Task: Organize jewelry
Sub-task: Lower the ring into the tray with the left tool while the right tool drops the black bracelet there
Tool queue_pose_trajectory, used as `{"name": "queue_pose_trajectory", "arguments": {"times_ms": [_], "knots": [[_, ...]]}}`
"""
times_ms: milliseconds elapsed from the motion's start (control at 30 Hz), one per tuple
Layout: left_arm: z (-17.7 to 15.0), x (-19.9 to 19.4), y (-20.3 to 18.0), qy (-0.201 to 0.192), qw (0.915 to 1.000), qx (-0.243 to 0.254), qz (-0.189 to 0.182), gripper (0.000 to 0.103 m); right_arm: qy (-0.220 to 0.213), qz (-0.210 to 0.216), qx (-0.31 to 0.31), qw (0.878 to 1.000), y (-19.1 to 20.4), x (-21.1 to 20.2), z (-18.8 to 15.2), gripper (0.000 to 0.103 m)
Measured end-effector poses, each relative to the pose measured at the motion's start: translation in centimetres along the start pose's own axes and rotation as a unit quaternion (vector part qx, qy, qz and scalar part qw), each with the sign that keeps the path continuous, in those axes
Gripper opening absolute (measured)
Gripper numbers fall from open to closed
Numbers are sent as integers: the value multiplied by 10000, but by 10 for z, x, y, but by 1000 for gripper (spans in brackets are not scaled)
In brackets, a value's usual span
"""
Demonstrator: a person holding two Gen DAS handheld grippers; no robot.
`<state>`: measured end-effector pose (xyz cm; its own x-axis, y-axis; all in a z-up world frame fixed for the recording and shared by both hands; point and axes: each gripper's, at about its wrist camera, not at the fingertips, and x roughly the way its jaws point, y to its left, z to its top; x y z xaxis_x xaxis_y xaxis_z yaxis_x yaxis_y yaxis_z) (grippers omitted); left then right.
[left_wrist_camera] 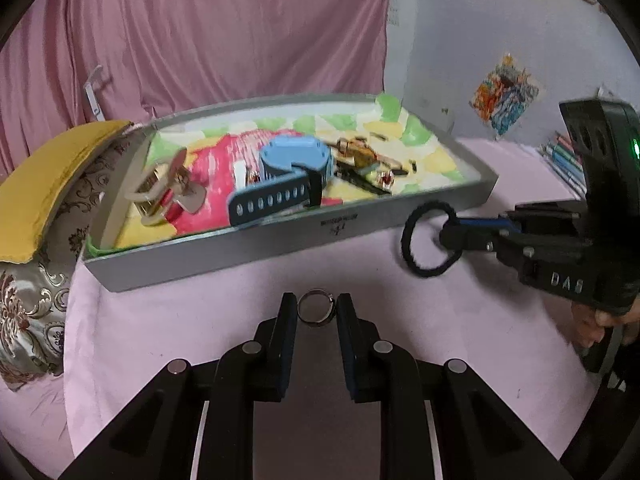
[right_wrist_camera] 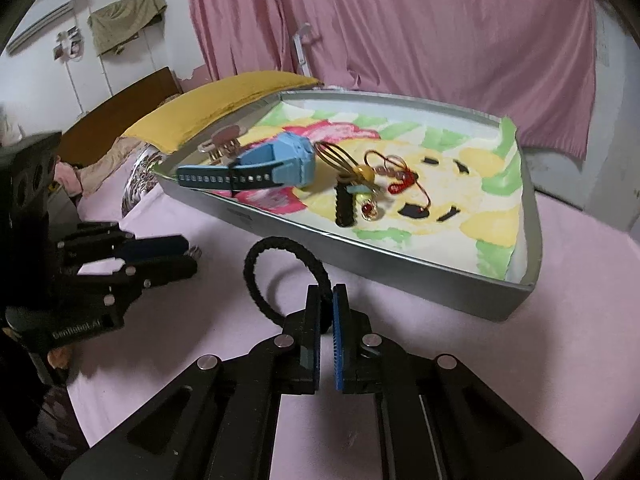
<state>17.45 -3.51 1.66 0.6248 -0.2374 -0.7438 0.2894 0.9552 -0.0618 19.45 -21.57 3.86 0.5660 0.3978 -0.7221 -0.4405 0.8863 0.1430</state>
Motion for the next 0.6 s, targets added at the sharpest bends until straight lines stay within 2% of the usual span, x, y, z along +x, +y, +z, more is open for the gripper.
{"name": "queue_pose_trajectory", "arguments": {"times_ms": [267,433,600], "knots": [[5,-26,3,-879,9956,-249,-209,19,-728,-309,-202,9967,12,-31,-2,5],[12,-42,3,-1527,9876,-362,36,19,-1290,-400,-121,9908,13,-46,6,5],[20,-55,-2,-2205,9744,-352,252,19,-1893,-470,53,9808,14,-62,14,5]]}}
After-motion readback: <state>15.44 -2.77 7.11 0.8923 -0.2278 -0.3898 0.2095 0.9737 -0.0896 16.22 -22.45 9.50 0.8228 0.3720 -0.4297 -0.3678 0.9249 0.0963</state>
